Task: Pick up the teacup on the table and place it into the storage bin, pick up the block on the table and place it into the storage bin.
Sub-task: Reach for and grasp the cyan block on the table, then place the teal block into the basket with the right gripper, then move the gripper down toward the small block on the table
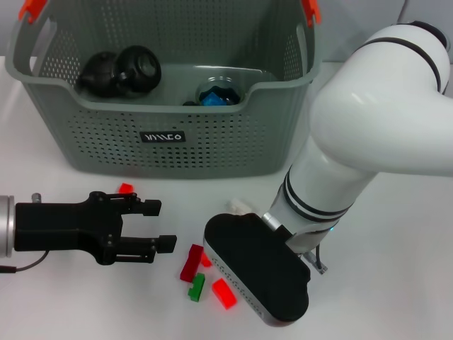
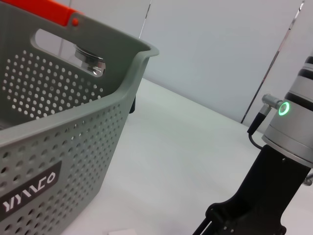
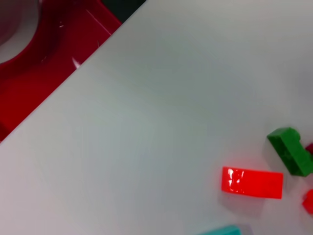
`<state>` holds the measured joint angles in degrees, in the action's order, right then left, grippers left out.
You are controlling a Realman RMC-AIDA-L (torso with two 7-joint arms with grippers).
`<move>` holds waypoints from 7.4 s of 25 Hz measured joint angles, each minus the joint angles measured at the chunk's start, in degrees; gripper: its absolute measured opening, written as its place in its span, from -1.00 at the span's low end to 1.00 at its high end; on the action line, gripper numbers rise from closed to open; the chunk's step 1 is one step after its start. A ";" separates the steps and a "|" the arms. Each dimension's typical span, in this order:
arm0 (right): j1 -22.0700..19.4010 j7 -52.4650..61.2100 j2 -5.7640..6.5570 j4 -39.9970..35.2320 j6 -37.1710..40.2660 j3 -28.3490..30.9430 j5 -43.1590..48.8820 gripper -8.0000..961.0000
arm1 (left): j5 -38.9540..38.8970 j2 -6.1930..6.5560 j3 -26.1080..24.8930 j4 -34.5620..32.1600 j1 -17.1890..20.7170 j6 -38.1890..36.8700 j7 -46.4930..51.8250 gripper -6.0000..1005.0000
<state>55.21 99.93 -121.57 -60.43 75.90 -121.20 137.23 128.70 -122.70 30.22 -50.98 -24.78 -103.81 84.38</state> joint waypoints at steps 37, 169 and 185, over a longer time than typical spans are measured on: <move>-2.61 7.48 0.78 -5.13 4.35 6.39 -0.72 -0.11 | 0.24 0.81 -1.50 -0.54 -0.34 -0.70 -0.02 0.56; -7.96 47.73 1.05 -12.94 19.83 24.50 3.67 0.90 | -0.02 1.41 0.94 -2.20 -0.89 -1.55 -5.83 0.69; -3.21 53.41 0.62 -1.85 7.37 12.76 3.68 0.80 | -0.12 1.32 0.81 -1.56 -0.88 -1.57 -6.57 0.69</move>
<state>52.00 153.34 -120.94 -62.28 83.27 -108.44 140.92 128.57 -121.38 31.03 -52.54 -25.66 -105.38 77.80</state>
